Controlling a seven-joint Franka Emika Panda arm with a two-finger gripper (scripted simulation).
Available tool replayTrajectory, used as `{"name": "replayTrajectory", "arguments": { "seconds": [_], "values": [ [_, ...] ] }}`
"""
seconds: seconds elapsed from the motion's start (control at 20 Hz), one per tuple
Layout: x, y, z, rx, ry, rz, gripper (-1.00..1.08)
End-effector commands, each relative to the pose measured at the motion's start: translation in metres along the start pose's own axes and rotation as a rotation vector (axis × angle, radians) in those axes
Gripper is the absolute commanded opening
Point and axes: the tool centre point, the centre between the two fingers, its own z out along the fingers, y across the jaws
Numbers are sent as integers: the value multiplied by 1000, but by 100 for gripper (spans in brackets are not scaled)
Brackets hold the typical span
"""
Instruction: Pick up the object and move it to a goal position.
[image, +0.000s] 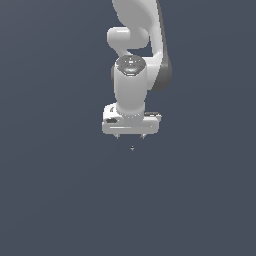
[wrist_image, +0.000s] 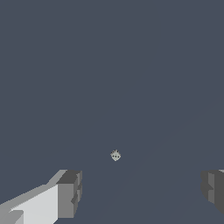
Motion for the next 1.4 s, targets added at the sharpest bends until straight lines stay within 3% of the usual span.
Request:
{"name": "replayTrajectory", "arguments": {
  "seconds": [0.0,0.85,1.35],
  "values": [
    [0,0,0,0,0,0,100],
    [-10,8,12,2,-14,23,100],
    [-14,6,32,-4,-15,-91,100]
  ]
}}
